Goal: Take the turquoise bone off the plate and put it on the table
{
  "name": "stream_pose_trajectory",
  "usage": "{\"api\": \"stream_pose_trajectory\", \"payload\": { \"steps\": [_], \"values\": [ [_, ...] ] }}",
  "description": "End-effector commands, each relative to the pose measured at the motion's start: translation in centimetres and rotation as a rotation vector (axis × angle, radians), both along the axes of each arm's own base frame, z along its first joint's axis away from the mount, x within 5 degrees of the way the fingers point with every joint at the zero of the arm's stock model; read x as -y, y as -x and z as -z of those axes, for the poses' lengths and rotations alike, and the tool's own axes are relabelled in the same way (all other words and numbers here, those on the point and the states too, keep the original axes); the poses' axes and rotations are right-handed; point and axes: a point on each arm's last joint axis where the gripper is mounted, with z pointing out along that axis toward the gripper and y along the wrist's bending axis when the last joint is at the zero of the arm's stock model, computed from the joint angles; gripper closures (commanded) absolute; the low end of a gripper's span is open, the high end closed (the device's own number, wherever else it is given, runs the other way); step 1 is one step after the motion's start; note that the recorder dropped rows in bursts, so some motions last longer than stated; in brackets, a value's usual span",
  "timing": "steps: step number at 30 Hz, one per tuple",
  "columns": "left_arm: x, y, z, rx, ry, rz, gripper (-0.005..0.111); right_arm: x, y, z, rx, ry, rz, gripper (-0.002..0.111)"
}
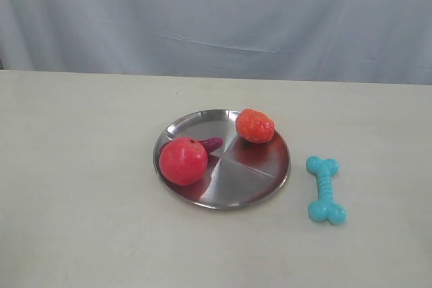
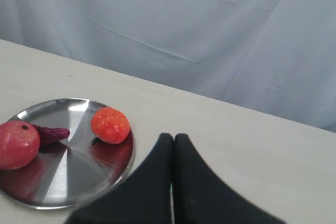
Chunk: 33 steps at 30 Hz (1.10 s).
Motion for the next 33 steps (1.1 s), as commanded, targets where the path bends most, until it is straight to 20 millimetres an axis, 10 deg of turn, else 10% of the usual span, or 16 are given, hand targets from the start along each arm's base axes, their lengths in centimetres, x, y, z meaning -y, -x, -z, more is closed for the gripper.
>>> {"api": "stream_pose_trajectory", "payload": {
  "steps": [1, 33],
  "values": [
    [0.0, 0.0, 0.0, 0.005, 0.007, -0.005, 0.107, 0.4, 0.5, 0.7, 0.049, 0.013, -0.016, 0.109],
    [0.0, 0.0, 0.0, 0.005, 0.007, -0.005, 0.107, 1.0, 0.6, 0.9, 0.091, -0.01, -0.026, 0.109]
  ]
}}
